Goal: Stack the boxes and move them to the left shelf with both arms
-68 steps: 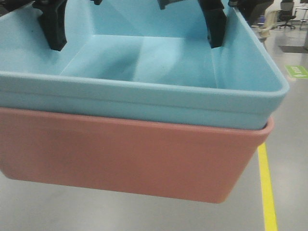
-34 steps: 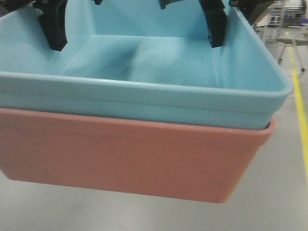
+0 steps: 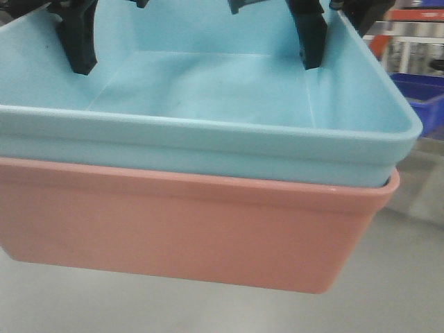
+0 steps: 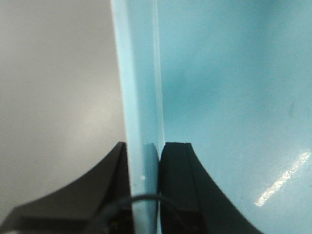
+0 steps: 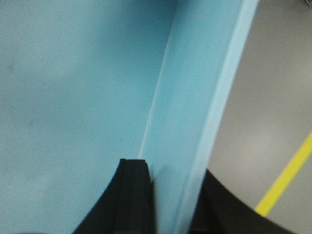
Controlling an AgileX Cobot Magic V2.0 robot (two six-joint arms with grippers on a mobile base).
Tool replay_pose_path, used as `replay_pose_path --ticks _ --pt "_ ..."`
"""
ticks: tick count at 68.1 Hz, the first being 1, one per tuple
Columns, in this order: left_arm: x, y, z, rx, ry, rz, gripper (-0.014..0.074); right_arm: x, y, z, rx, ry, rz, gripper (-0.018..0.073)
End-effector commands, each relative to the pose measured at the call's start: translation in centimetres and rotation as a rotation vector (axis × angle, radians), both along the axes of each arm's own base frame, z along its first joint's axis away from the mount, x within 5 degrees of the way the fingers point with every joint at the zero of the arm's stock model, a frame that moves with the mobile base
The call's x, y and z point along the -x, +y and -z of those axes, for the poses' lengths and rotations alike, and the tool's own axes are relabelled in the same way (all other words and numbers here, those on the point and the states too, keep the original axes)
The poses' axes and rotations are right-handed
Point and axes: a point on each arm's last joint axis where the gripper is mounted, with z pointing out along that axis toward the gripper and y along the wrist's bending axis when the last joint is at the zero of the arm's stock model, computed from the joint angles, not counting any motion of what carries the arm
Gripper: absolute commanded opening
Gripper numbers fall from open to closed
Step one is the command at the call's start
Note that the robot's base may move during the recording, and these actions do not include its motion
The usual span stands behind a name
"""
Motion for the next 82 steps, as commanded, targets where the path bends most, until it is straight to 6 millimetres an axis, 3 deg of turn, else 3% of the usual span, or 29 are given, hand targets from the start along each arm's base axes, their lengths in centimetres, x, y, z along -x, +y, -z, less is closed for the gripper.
replay_pose_path --ticks 1,82 --pt "1.18 -2.84 -3.99 0.333 -0.144 0.128 -0.0012 0.52 2.83 -3.68 -0.275 -0.173 -0.183 0.0057" --pt "1.21 -2.86 -3.98 0.338 -0.139 0.126 -0.0012 0.54 2.73 -3.6 -0.265 -0.165 -0.175 0.0057"
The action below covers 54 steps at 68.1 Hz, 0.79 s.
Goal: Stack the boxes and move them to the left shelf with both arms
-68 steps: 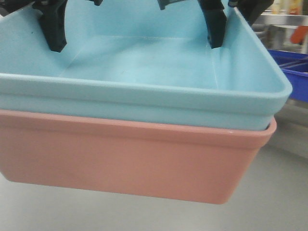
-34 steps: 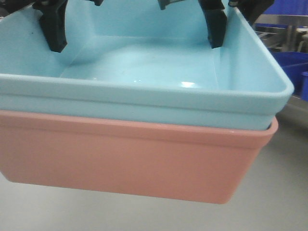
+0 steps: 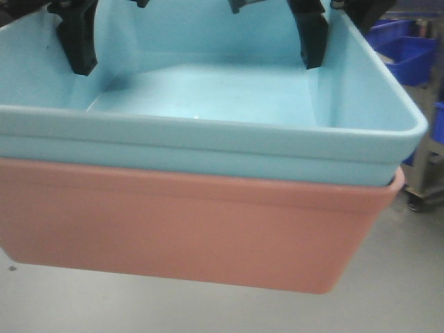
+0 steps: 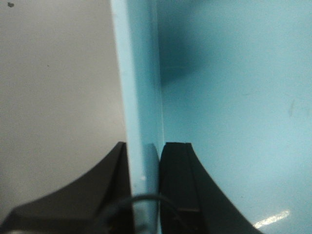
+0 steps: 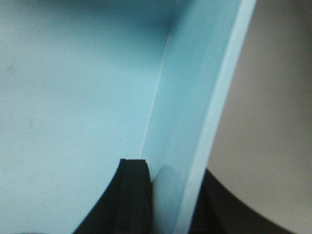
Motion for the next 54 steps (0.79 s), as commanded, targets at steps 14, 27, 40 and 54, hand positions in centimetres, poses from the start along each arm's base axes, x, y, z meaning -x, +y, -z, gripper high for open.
replay_pose_path --ticks 14,27,40,54 --pt "1.15 -2.85 -4.01 0.335 -0.148 0.127 -0.0012 0.53 2.75 -3.61 -0.266 -0.167 -0.178 0.0057" --pt "1.16 -2.86 -4.01 0.336 -0.147 0.127 -0.0012 0.54 2.71 -3.58 -0.262 -0.164 -0.175 0.0057" --pt "1.16 -2.86 -4.01 0.336 -0.147 0.127 -0.0012 0.56 2.64 -3.53 -0.256 -0.159 -0.17 0.0057" --pt "1.16 -2.86 -4.01 0.336 -0.147 0.127 -0.0012 0.56 2.63 -3.52 -0.255 -0.158 -0.17 0.0057"
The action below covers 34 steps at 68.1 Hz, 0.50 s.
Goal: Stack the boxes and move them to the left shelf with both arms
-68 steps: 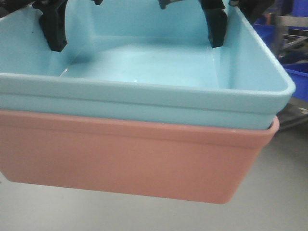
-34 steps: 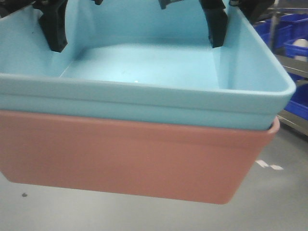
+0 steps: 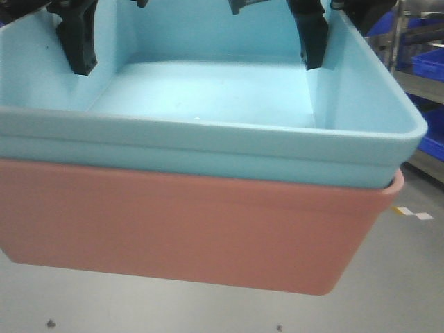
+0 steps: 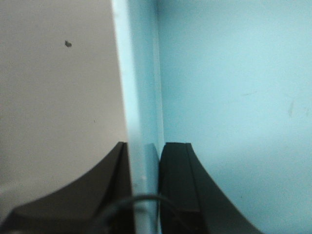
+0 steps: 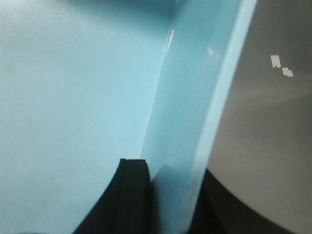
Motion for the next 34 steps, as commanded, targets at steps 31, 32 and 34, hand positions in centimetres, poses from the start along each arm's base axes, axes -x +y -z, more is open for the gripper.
replay_pose_path --ticks 31,32,34 --pt "1.13 -2.89 -3.95 0.335 -0.145 0.127 -0.0012 0.55 2.65 -3.52 -0.256 -0.159 -0.171 0.0057" --pt "1.13 -2.89 -3.95 0.335 -0.145 0.127 -0.0012 0.55 2.65 -3.52 -0.256 -0.159 -0.171 0.0057" --pt "1.13 -2.89 -3.95 0.335 -0.145 0.127 -0.0012 0.55 2.65 -3.52 -0.256 -0.159 -0.171 0.0057"
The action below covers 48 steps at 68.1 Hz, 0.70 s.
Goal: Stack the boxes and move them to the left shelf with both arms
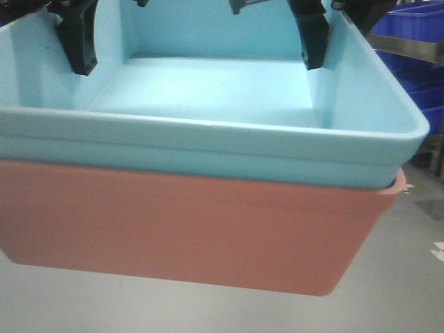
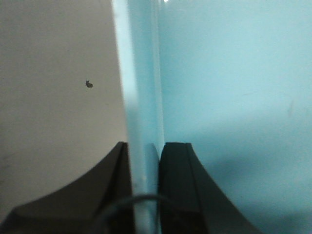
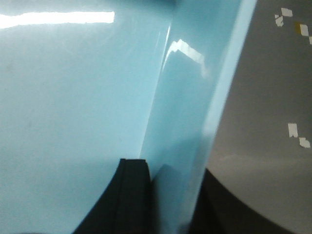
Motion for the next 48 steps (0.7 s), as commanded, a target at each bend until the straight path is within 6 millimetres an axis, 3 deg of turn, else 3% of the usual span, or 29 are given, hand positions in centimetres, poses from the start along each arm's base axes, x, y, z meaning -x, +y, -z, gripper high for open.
replay_pose_path --ticks 1,48 --pt "1.12 -2.87 -3.96 0.333 -0.148 0.127 -0.0012 0.53 2.68 -3.53 -0.259 -0.161 -0.173 0.0057" --pt "1.12 -2.87 -3.96 0.333 -0.148 0.127 -0.0012 0.54 2.66 -3.52 -0.257 -0.16 -0.171 0.0057"
